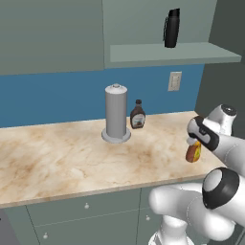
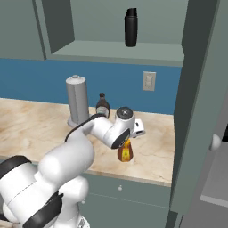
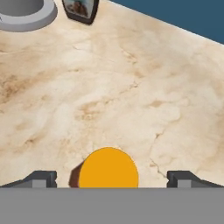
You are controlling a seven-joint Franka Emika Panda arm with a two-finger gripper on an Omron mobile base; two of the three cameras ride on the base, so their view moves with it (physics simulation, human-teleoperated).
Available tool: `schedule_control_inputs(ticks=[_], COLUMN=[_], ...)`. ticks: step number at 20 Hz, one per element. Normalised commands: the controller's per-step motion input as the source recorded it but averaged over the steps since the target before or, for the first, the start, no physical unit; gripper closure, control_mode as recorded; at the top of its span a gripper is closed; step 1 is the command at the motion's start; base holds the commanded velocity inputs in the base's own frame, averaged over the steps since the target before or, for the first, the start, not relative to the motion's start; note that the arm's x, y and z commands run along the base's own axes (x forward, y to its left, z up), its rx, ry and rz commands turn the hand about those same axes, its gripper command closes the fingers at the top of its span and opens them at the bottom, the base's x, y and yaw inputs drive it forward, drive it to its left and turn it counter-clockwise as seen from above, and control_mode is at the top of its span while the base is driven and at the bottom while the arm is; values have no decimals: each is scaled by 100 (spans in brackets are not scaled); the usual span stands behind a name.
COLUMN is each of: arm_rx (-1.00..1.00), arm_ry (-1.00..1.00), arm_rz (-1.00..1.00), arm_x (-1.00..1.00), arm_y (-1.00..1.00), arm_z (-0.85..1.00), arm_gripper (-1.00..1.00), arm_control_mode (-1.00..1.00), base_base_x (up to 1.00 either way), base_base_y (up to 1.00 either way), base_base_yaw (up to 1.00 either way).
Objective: Pick the bar and honey bottle from the counter and place them in the cabinets closest to them.
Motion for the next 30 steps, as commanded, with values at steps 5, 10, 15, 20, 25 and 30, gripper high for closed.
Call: schedule_control_inputs(ticks=[5, 10, 15, 20, 25, 30], arm_rx=[0, 0, 0, 0, 0, 0], arm_ry=[0, 5, 6, 4, 0, 0], arm_rz=[0, 0, 0, 0, 0, 0], arm_x=[0, 0, 0, 0, 0, 0], arm_y=[-1, 0, 0, -2, 0, 1], arm_z=[-6, -26, -33, -27, -9, -1], arm_gripper=[-100, -100, -100, -100, 100, 100], arm_control_mode=[-100, -100, -100, -100, -100, -100], base_base_x=[0, 0, 0, 0, 0, 0], base_base_y=[0, 0, 0, 0, 0, 0], base_base_yaw=[0, 0, 0, 0, 0, 0])
